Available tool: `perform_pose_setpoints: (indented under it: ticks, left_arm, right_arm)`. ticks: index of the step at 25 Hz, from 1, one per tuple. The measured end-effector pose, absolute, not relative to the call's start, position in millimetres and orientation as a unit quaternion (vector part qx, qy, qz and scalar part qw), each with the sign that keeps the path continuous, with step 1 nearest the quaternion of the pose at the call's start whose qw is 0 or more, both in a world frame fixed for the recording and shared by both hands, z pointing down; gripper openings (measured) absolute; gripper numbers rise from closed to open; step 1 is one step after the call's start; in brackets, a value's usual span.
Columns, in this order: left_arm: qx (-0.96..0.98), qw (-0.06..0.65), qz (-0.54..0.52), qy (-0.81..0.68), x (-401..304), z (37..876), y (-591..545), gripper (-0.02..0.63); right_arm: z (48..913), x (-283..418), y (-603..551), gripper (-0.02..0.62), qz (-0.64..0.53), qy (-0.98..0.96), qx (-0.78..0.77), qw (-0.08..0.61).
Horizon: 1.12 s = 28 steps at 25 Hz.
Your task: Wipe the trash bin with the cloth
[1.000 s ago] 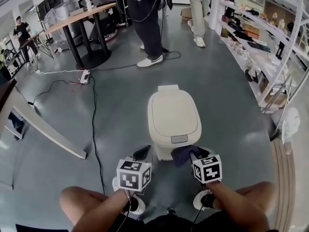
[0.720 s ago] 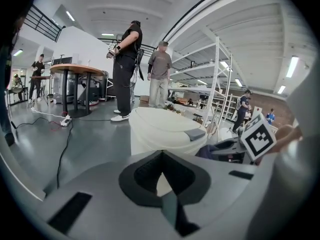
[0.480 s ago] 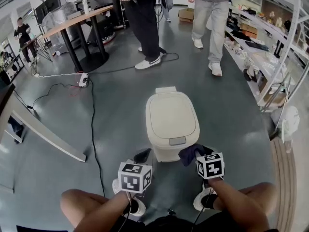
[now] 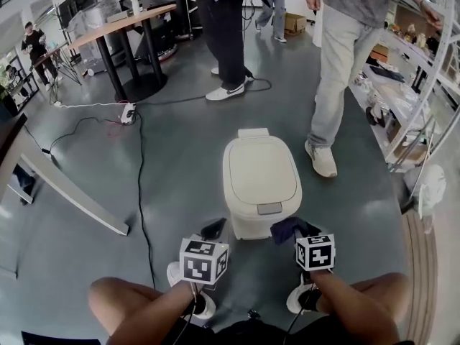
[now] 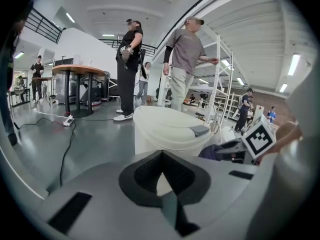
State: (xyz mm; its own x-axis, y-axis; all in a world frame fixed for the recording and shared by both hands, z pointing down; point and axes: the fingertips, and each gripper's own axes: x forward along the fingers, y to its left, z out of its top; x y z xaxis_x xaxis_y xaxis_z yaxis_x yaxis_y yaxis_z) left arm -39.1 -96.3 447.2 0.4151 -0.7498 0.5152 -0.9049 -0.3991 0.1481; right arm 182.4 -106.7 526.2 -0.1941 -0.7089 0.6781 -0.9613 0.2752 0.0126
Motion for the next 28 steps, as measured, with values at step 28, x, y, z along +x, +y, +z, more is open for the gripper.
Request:
perform_pose_setpoints:
  ticks: [28]
  left_arm:
    - [0.809, 0.222, 0.164, -0.519, -79.1, 447.3, -96.0, -0.003]
  right_arm:
    - [564.4, 24.8, -98.4, 0.098, 0.265, -0.807, 0.426, 0.312]
